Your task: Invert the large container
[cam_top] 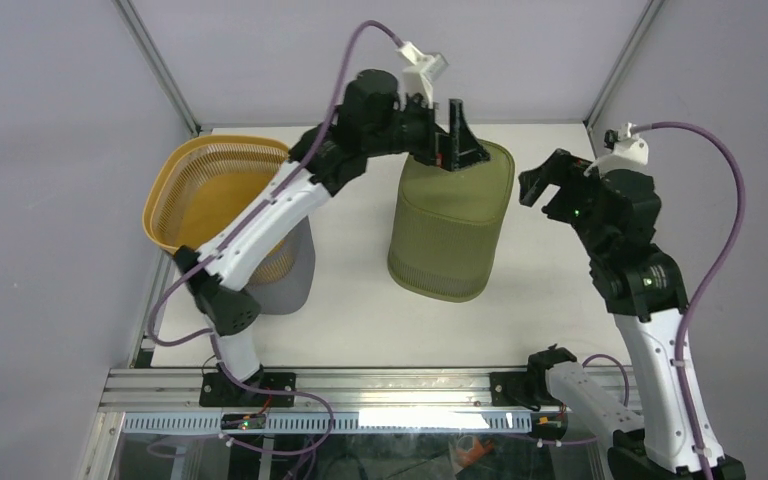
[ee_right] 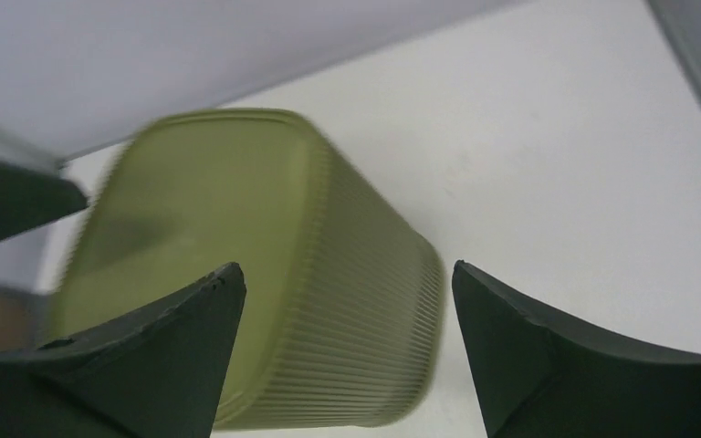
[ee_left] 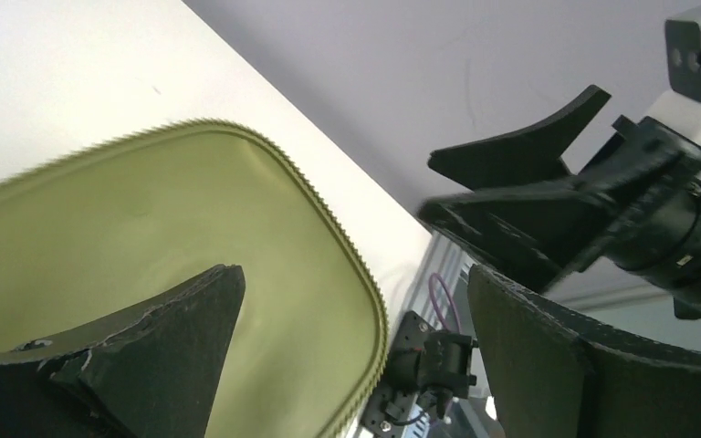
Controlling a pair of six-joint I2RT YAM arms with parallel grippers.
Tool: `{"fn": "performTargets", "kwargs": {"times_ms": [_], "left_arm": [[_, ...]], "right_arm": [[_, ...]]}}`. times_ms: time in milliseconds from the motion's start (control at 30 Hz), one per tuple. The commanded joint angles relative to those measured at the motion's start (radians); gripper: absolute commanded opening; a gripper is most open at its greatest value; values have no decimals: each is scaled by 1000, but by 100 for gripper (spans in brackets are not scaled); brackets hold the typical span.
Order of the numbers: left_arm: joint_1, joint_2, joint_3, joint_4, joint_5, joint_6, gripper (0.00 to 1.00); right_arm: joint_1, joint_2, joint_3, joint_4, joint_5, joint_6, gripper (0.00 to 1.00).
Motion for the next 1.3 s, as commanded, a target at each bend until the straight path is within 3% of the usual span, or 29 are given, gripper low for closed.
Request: {"fn": "performTargets", "kwargs": {"times_ms": [0, 100, 167, 333, 500, 567, 733, 833, 900, 1000, 1100, 1267], "left_arm": [[90, -211, -62, -25, -108, 65, 99], [143, -266, -97, -86, -160, 87, 99], [157, -302, -105, -108, -183, 101, 99], [159, -402, -90, -122, -219, 120, 99], [159, -523, -115, -125, -524, 133, 99], [158, -564, -133, -117, -608, 131, 99], [159, -608, -182, -98, -717, 137, 99], [159, -599, -188, -117, -733, 130, 99], [158, -589, -198, -120, -685, 124, 99], [159, -568, -203, -119, -588, 109, 99], [159, -564, -211, -115, -563, 100, 99], [159, -556, -246, -114, -519, 120, 99]], "right_arm": [[-1, 4, 121, 185, -571, -177, 88], [12, 85, 183, 240, -871, -121, 87], [71, 144, 213, 281, -969, -90, 87], [395, 245, 274, 260, -834, -174, 87], [691, 413, 360, 134, -586, -297, 88], [740, 469, 367, 110, -512, -306, 87], [743, 527, 327, 93, -352, -304, 89], [730, 532, 291, 83, -95, -335, 92], [653, 533, 262, 99, 77, -387, 93], [429, 563, 288, 76, 59, -383, 93], [299, 601, 332, 43, 129, -323, 93], [285, 602, 372, 50, 13, -265, 93]]}}
